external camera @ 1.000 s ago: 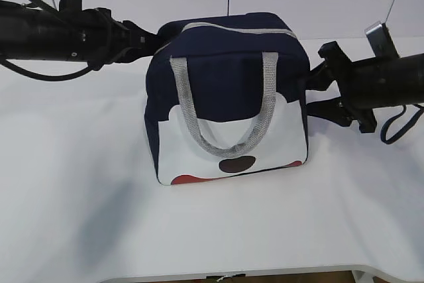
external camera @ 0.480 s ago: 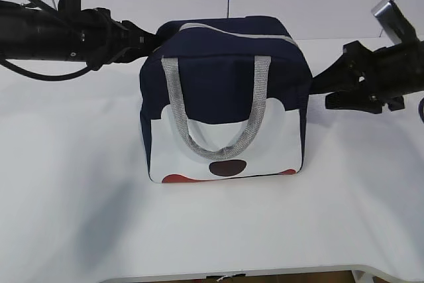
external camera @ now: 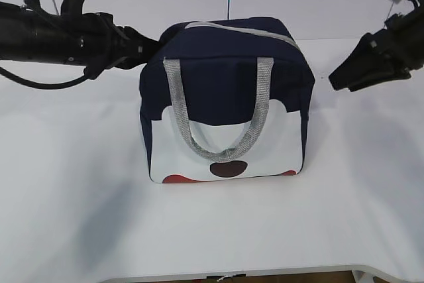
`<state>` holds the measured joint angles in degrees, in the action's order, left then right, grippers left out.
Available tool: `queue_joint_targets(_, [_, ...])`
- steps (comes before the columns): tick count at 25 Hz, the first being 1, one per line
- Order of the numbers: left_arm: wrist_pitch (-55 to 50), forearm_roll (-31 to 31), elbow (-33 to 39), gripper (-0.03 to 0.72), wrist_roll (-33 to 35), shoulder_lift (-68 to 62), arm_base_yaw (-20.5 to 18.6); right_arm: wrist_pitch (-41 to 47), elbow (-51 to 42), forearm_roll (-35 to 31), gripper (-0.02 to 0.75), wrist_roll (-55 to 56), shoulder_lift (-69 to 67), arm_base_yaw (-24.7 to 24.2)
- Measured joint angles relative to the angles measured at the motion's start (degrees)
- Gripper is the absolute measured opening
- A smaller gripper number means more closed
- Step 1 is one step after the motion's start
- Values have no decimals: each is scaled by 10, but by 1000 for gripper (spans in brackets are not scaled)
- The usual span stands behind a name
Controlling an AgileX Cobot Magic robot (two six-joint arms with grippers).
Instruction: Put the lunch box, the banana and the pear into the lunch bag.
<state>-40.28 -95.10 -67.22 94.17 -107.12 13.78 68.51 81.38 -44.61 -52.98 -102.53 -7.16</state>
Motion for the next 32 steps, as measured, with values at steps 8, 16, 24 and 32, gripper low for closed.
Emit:
queue_joint_targets(8, [-11, 24, 0, 54, 30, 0, 0, 9, 33, 30, 463, 0, 13, -1])
queue_joint_targets(16, [-21, 75, 0, 226, 38, 1, -35, 11, 33, 38, 463, 5, 35, -1])
queue_joint_targets(24, [-45, 214, -30, 267, 40, 37, -100, 11, 33, 42, 463, 13, 44, -1])
queue_joint_targets(32, [-45, 431, -46, 267, 35, 81, -102, 12, 33, 43, 463, 24, 60, -1])
